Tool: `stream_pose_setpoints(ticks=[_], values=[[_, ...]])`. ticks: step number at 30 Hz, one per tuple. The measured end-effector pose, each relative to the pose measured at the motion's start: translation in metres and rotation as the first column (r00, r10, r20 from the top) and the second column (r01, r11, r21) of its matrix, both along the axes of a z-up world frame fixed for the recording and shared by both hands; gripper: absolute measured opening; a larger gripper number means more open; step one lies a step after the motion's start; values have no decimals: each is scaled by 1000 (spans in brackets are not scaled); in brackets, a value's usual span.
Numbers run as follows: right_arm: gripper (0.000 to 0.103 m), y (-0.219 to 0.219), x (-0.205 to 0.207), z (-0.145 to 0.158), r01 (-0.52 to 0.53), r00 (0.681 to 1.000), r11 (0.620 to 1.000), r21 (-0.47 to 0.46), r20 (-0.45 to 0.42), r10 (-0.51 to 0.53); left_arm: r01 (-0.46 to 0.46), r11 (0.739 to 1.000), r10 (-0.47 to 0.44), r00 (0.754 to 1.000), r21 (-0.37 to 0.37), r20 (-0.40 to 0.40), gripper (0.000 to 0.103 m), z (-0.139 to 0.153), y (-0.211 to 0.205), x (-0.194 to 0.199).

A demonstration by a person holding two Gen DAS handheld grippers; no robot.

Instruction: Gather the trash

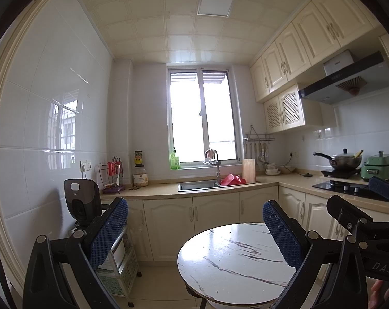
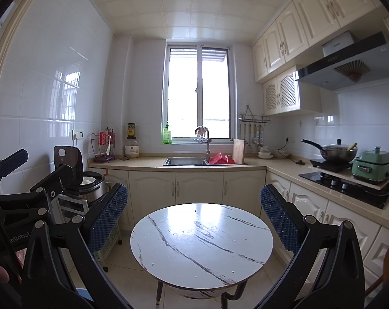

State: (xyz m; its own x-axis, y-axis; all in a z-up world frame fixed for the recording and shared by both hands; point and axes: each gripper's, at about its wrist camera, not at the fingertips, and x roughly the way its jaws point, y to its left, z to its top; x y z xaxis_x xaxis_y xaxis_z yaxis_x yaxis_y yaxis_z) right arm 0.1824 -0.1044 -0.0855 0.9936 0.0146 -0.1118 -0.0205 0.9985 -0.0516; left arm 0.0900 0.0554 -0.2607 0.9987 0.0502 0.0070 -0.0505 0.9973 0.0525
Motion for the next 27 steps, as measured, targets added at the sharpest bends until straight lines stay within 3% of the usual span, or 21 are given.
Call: stream_pose_setpoints(ticks=[27], values=[[103,-4,2,0,-1,1000,1000,1,-4,1,-1,1000,1,1000,0,-5,102,-1,5,1]])
